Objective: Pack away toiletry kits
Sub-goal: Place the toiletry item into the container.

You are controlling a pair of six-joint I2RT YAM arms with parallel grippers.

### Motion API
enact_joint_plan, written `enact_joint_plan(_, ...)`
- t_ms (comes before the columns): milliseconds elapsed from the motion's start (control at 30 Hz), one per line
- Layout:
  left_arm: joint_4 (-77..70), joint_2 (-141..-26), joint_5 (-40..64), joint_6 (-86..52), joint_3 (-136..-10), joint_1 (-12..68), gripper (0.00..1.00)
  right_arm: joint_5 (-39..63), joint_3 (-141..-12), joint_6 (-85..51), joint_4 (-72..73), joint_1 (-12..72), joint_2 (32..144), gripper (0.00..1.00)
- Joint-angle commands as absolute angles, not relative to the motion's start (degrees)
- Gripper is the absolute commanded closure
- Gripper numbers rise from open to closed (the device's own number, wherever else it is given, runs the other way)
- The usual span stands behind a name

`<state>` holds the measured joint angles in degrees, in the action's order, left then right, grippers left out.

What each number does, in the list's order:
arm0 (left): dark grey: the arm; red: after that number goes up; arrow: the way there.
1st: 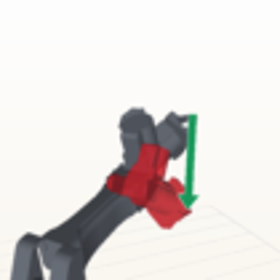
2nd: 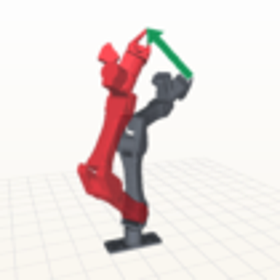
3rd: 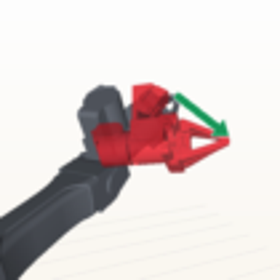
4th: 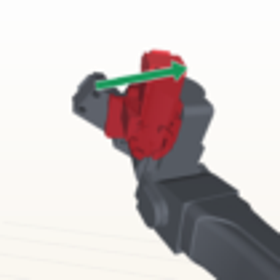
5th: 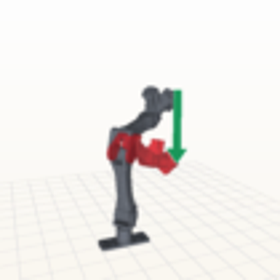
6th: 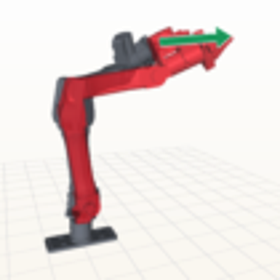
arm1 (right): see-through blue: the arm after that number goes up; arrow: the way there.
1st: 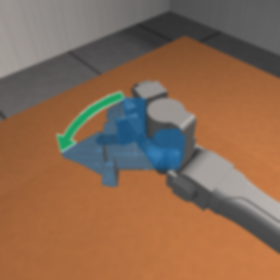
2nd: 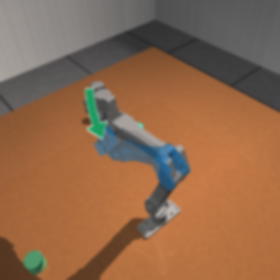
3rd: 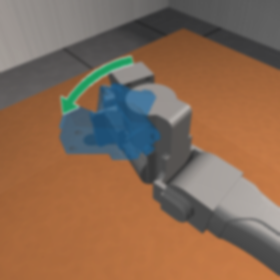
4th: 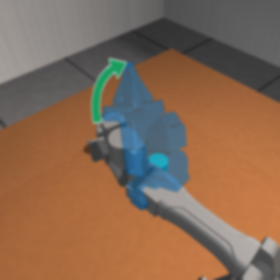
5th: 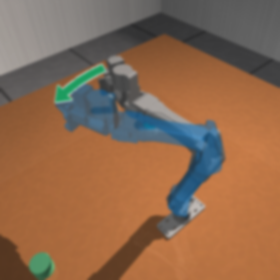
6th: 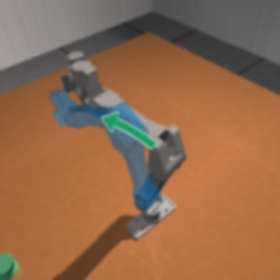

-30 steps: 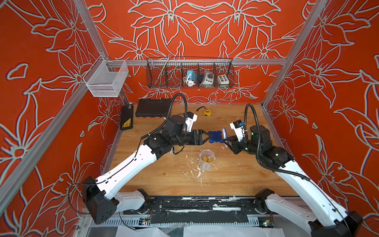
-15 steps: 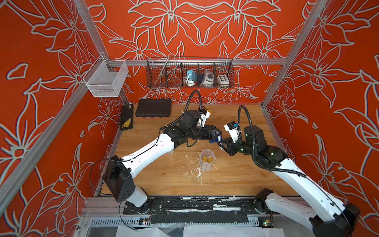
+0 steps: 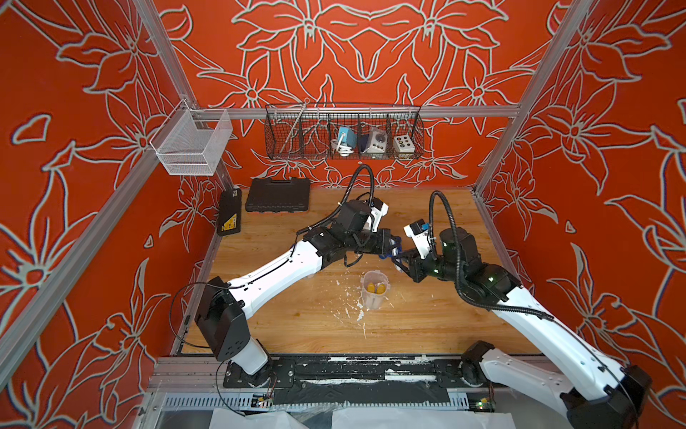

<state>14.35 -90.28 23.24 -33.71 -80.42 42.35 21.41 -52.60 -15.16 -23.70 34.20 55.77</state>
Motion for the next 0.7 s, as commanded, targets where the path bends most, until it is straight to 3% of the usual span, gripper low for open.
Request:
enact_joint_plan(0, 16.55, -88.6, 22.35, -30.6, -80.48, 42.09, 1.0, 21.1, -52.98, -15.03, -23.52, 34.62, 55.08, 0.72)
enact_joint_plan(133, 17.51, -83.63, 18.62, -27.41, -76.55, 42.1, 1.0, 17.46, -52.35, -15.56, -25.87, 34.58, 52.5, 0.34)
enact_joint_plan(200, 16.68, -80.2, 16.63, -25.94, -72.71, 42.1, 1.0, 15.16, -52.21, -15.32, -28.12, 34.56, 50.76, 0.22)
enact_joint_plan(500, 8.2, -70.79, 2.31, -20.57, -60.08, 48.29, 1.0, 8.88, -53.25, -16.27, -35.63, 34.15, 47.47, 0.18)
enact_joint_plan(667, 4.92, -73.15, -2.13, -16.5, -58.8, 49.73, 1.0, 6.16, -55.42, -19.46, -39.1, 34.01, 48.86, 0.18)
